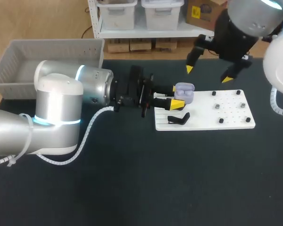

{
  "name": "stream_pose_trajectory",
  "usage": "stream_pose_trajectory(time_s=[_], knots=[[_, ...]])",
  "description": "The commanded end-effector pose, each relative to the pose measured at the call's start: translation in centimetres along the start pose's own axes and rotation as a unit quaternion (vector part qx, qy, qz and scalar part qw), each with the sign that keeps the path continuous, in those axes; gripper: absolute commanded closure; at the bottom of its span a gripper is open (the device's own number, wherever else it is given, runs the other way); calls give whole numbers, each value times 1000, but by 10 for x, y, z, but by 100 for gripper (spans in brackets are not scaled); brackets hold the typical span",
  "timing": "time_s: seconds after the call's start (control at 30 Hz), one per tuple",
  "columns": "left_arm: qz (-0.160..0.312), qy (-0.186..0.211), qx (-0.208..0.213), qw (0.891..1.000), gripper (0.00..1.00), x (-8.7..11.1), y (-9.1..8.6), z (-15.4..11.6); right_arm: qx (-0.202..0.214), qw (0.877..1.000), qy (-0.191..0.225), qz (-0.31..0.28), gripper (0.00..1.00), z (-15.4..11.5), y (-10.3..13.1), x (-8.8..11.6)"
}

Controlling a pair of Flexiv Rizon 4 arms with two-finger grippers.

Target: Pick up each earbud case from the left stands, insert the matching earbuds, close the lid, and place the case in the box.

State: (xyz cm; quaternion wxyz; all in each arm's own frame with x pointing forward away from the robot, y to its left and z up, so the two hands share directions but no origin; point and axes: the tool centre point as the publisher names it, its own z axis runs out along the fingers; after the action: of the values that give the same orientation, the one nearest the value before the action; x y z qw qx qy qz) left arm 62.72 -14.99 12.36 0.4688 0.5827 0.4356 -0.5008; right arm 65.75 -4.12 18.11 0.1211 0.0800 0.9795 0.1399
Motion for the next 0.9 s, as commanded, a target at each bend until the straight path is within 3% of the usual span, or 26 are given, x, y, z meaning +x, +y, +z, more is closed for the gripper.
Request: stream_pose_trajectory(time_s=[0.03,0.43,0.9], knots=[[0,0,-2,1000,100,0,-1,0,-1,1000,-18,0,0,6,-1,-4],[0,0,-2,1000,100,0,-1,0,18,1000,20,3,0,33,-7,-19],[0,0,-2,1000,100,0,-1,0,38,996,84,5,0,47,-15,-3]])
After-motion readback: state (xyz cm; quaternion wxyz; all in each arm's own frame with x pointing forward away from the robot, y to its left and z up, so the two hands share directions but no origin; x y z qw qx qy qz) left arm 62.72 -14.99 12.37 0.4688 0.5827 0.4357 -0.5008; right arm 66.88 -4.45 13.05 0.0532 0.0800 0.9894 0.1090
